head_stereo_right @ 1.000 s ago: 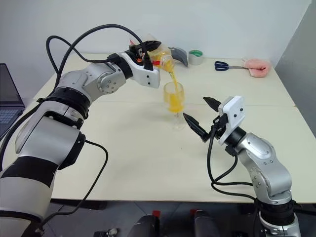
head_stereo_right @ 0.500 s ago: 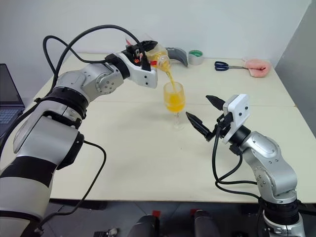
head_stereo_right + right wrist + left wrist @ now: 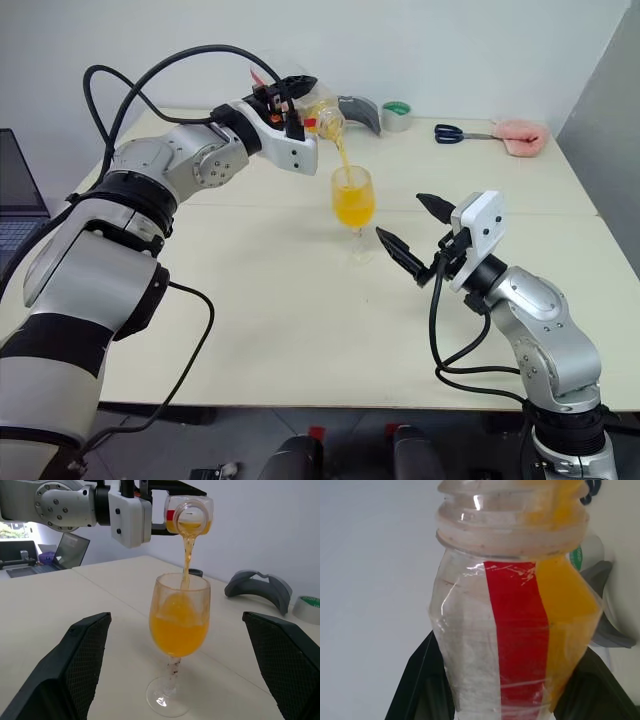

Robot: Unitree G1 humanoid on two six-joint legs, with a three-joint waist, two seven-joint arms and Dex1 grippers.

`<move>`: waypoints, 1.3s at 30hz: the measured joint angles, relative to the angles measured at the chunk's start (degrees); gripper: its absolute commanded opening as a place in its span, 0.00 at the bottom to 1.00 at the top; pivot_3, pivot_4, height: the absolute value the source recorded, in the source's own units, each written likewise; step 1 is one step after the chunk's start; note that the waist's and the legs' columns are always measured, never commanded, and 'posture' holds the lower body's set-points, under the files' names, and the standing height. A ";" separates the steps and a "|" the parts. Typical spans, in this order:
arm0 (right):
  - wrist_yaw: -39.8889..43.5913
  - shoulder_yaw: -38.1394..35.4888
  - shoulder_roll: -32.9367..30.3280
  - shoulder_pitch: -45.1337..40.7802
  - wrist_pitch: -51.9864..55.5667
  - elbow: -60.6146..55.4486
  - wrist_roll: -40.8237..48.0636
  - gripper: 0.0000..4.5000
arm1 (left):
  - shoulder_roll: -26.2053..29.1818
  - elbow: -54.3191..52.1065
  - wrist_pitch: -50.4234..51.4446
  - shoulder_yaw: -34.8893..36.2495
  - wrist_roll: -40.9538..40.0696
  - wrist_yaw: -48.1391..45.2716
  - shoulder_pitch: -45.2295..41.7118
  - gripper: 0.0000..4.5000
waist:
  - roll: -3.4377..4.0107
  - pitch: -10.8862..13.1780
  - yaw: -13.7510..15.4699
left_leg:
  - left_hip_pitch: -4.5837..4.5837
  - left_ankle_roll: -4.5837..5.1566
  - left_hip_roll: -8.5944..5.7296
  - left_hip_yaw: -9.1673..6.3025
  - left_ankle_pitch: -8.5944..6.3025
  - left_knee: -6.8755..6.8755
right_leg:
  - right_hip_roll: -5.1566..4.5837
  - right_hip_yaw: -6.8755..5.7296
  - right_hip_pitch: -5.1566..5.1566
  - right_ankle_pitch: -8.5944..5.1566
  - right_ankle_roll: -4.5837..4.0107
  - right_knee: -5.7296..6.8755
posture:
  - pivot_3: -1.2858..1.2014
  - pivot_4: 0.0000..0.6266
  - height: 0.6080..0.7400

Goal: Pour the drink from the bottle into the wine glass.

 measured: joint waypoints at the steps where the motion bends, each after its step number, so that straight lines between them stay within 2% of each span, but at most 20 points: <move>1: 0.00 0.01 0.01 0.03 0.00 0.00 0.00 1.00 | 0.00 0.00 0.00 -0.03 0.04 0.10 -0.04 0.42 | 0.00 0.00 0.00 | 0.00 0.00 0.00 0.00 0.00 0.00 | 0.00 0.00 0.00 0.00 0.00 0.00 | 0.52 0.24 1.00; 16: -0.01 0.21 0.11 0.24 0.00 -0.02 0.00 1.00 | 0.00 0.02 -0.16 0.00 -0.21 -0.14 -0.03 0.42 | 0.00 0.00 0.00 | 0.00 0.00 0.00 0.00 0.00 0.02 | 0.00 0.00 0.00 0.00 0.00 0.02 | 0.52 0.24 1.00; 20: -0.20 0.72 0.18 0.24 0.00 -0.02 -0.02 1.00 | -0.35 0.18 -0.20 1.73 -3.13 -2.78 0.08 0.42 | 0.00 0.00 0.00 | 0.00 0.00 0.00 0.00 0.00 0.02 | 0.00 0.00 0.00 0.00 0.00 0.02 | 0.52 0.24 1.00; 31: -2.02 2.92 1.86 0.22 0.00 -0.05 -0.62 1.00 | -3.26 0.15 1.63 12.24 -18.21 -19.17 5.43 0.42 | 0.00 0.00 -0.15 | -0.03 -0.01 0.00 0.00 0.01 0.13 | 0.00 0.00 -0.01 0.00 -0.01 0.09 | 0.52 0.24 1.00; 36: -1.70 4.72 1.74 0.21 -0.11 -0.08 -1.33 1.00 | -5.91 -2.88 5.42 20.02 -29.18 -30.05 9.18 0.42 | 0.00 0.00 -0.44 | -0.03 -0.01 0.00 -0.01 0.01 0.19 | -0.01 -0.01 -0.01 0.00 -0.01 0.14 | 0.52 0.24 1.00; 39: -0.19 6.58 0.68 0.00 0.26 -0.63 -1.24 1.00 | -7.27 -7.18 13.14 26.95 -38.14 -36.46 12.53 0.42 | 0.00 0.00 -0.88 | -0.02 0.00 0.01 -0.04 0.00 0.20 | 0.00 -0.01 -0.01 0.00 -0.02 0.21 | 0.52 0.24 1.00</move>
